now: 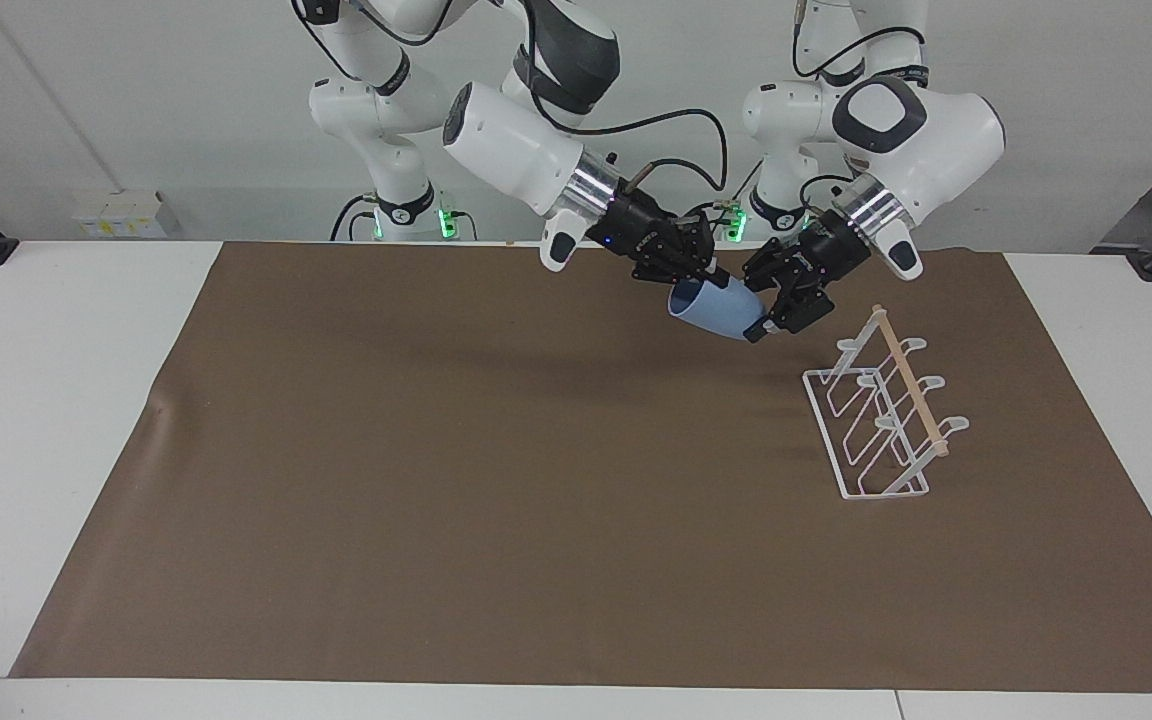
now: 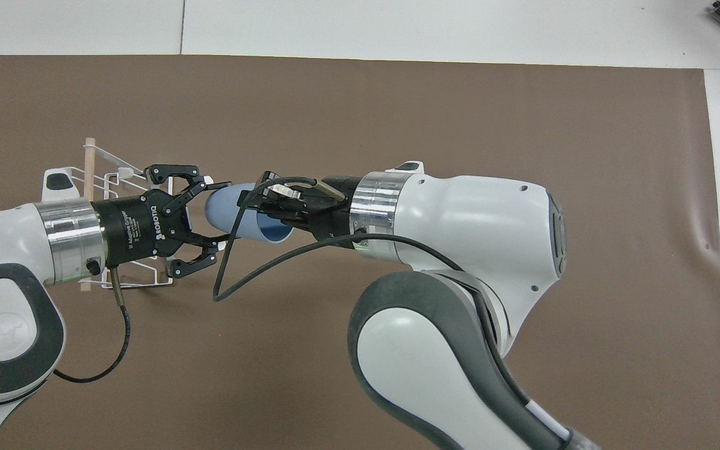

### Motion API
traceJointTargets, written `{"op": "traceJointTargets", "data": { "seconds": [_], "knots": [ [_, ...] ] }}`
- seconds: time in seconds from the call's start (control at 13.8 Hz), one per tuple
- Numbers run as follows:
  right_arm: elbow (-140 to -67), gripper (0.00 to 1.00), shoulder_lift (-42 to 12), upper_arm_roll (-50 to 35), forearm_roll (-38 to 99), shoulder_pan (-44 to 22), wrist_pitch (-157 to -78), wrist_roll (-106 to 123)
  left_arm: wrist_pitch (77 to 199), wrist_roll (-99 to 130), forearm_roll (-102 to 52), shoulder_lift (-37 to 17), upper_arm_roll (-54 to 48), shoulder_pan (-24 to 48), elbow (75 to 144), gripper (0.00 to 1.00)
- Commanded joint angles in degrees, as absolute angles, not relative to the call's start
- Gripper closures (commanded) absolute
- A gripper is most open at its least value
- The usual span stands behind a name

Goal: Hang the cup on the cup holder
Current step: 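Grasp the cup with the left gripper while the right gripper releases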

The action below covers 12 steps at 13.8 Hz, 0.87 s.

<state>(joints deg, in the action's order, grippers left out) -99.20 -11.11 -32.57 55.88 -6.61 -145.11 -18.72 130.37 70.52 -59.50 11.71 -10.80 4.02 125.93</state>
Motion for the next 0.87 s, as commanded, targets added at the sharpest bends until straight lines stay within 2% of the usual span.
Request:
{"op": "traceJointTargets", "data": {
  "seconds": [0.0, 0.07, 0.44, 0.8],
  "knots": [
    [-99.31, 0.72, -11.25, -33.31, 56.43, -6.15, -145.28, -19.25, 130.96, 71.54, -60.12, 11.78, -10.46, 4.92, 126.21, 1.00],
    [-99.93, 0.51, -11.16, -33.31, 56.43, -6.15, -145.37, -19.51, 130.96, 71.54, -60.03, 11.78, -10.37, 4.92, 126.21, 1.00],
    [-100.37, 0.40, -10.99, -33.13, 56.43, -6.06, -145.37, -19.51, 131.13, 71.63, -55.99, 11.78, -10.37, 4.39, 126.21, 1.00],
    [-100.46, 0.31, -10.99, -32.96, 56.43, -6.06, -145.37, -19.42, 130.52, 72.77, -36.18, 11.60, -10.20, 2.55, 124.02, 1.00]
  ]
}}
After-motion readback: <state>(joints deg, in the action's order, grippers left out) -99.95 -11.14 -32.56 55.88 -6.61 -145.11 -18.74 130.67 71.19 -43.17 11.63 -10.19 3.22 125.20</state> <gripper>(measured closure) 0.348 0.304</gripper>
